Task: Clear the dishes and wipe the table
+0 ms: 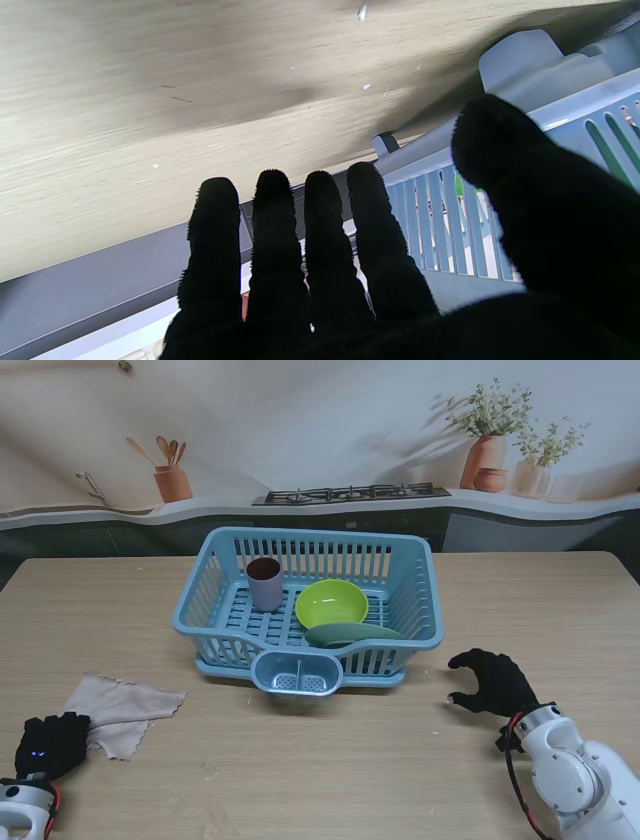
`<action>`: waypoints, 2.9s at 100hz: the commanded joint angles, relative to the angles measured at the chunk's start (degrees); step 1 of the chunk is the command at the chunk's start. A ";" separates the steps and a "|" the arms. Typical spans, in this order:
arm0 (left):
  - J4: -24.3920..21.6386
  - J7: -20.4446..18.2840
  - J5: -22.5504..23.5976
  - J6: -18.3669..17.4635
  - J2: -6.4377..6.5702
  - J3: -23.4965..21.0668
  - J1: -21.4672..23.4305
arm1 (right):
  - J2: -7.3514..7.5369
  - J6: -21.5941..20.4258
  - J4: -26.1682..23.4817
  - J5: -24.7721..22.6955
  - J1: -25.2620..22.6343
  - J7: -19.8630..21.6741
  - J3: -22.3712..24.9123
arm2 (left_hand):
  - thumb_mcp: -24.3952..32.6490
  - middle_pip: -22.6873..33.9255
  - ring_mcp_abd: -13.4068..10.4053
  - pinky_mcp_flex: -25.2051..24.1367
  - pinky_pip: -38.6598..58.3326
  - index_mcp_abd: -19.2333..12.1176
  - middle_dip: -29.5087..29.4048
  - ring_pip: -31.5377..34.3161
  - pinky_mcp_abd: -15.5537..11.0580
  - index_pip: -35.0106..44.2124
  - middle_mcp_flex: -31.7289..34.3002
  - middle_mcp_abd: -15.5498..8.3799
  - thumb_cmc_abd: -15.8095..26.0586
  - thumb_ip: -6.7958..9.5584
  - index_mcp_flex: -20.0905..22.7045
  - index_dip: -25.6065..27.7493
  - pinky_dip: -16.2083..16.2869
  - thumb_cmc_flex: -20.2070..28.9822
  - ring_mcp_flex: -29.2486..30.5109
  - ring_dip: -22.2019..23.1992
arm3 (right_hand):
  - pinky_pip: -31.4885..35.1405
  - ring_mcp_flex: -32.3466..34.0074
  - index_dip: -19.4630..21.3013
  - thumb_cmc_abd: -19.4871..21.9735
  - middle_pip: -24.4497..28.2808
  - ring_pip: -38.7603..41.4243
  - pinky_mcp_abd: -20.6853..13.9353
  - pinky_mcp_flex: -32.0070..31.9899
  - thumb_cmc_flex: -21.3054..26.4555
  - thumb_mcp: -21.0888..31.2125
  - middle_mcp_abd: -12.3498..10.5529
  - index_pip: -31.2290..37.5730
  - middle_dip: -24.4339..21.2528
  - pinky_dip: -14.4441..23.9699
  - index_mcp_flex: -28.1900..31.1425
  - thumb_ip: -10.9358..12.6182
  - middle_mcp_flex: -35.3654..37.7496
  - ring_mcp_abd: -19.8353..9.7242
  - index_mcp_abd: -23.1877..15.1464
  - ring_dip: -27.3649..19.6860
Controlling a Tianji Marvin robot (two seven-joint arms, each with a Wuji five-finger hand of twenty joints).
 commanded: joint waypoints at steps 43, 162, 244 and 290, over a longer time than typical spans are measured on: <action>7.61 -8.79 -2.64 -5.69 0.94 7.89 -16.57 | -0.01 0.21 0.12 -0.59 0.00 0.04 -0.08 | 0.61 -1.12 0.79 0.60 -0.13 -9.12 0.98 0.09 3.03 1.73 1.32 -3.45 -0.55 -0.01 3.83 -1.89 0.06 3.55 0.58 0.27 | -0.16 -0.06 0.56 0.80 -0.79 0.23 -1.08 -0.78 0.50 -0.26 0.13 -0.22 -0.68 0.25 0.09 1.20 -0.08 0.33 0.13 -0.22; -2.12 -8.06 -0.82 1.02 -0.54 -0.33 -0.28 | 0.25 -1.14 0.52 -1.34 -0.20 0.66 0.61 | -1.37 -0.82 1.85 0.33 -0.42 -7.93 0.41 0.25 3.03 1.37 0.67 -2.29 0.58 0.53 3.42 -2.12 0.19 4.80 -0.07 0.31 | -0.16 -0.16 0.56 0.74 -0.79 0.22 -1.10 -0.81 0.46 -0.34 0.20 -0.30 -0.68 0.28 0.11 1.21 -0.16 0.35 0.15 -0.22; 6.60 -7.79 -3.93 -3.24 0.29 6.50 -15.06 | 0.28 -1.22 0.84 -1.84 0.17 0.25 0.49 | -2.92 -0.77 1.10 0.24 -0.60 -8.11 -0.08 0.45 3.03 0.67 0.02 -2.55 1.34 0.86 3.07 -2.49 0.43 4.84 -0.30 0.35 | -0.15 -0.12 0.56 0.73 -0.80 0.24 -1.10 -0.77 0.56 -0.26 0.09 -0.31 -0.68 0.28 0.05 1.21 -0.14 0.32 0.15 -0.22; 10.95 -9.65 -6.29 -4.57 0.58 12.30 -24.14 | 0.28 -1.46 0.73 -2.46 -0.19 -0.27 1.00 | -4.35 1.38 1.09 0.28 -0.41 -7.70 -3.04 1.04 3.03 -0.08 -1.07 -1.91 1.73 1.37 3.06 -3.27 0.12 5.36 -0.46 -0.26 | -0.14 -0.08 0.56 0.75 -0.82 0.24 -1.07 -0.75 0.52 -0.24 0.16 -0.31 -0.69 0.27 0.08 1.21 -0.10 0.32 0.19 -0.22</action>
